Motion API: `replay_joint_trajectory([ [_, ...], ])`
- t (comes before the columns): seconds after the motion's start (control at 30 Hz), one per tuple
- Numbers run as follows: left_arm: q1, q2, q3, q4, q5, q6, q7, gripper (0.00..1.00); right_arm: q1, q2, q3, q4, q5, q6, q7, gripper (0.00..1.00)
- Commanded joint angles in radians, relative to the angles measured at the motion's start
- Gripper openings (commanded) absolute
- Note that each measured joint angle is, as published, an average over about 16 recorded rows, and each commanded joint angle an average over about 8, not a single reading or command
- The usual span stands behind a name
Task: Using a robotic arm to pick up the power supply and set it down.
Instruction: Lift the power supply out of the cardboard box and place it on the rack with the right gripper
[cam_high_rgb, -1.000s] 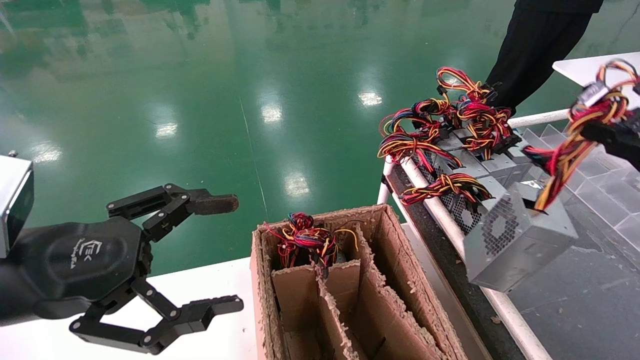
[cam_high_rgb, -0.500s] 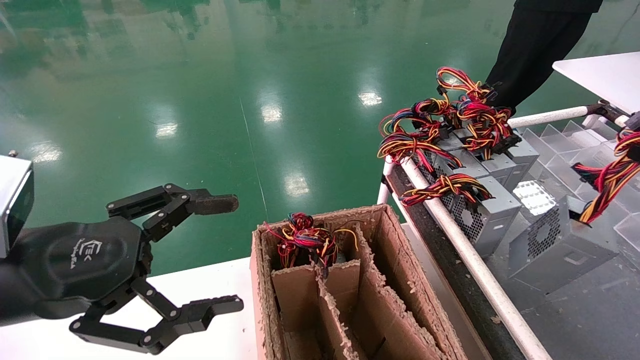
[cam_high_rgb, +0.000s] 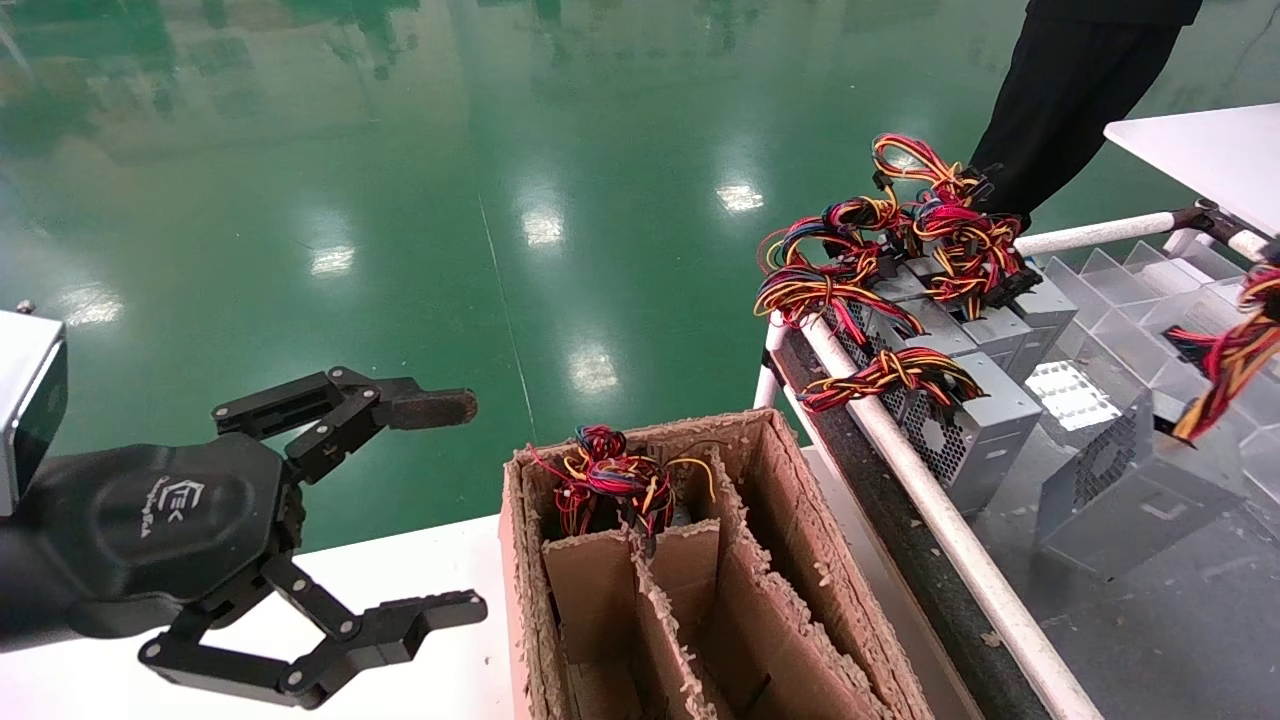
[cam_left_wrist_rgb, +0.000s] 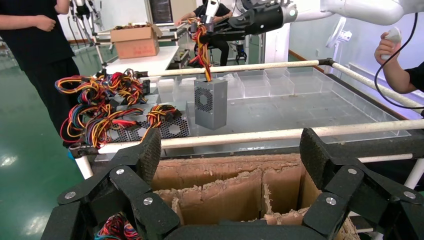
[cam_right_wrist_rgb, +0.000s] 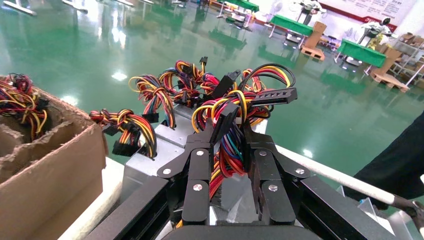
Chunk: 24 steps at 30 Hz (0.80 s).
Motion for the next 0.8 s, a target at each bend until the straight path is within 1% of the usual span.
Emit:
replay_joint_trajectory([
  [0.03,0.0,0.0,0.0,0.0,0.0,0.0,0.0,1.0,0.017,-0.014,-0.008,-0.012,-0.014,0.009,-0.005,0.0],
  [0.5,0.0,0.0,0.0,0.0,0.0,0.0,0.0,1.0,0.193,-0.142,-0.079,-0.084,-0.122,0.037,-0.036,0.0],
  [0.8,0.0,0.0,0.0,0.0,0.0,0.0,0.0,1.0,0.286,-0.219,-0.123,-0.171,-0.189,0.055,-0.059,0.0],
])
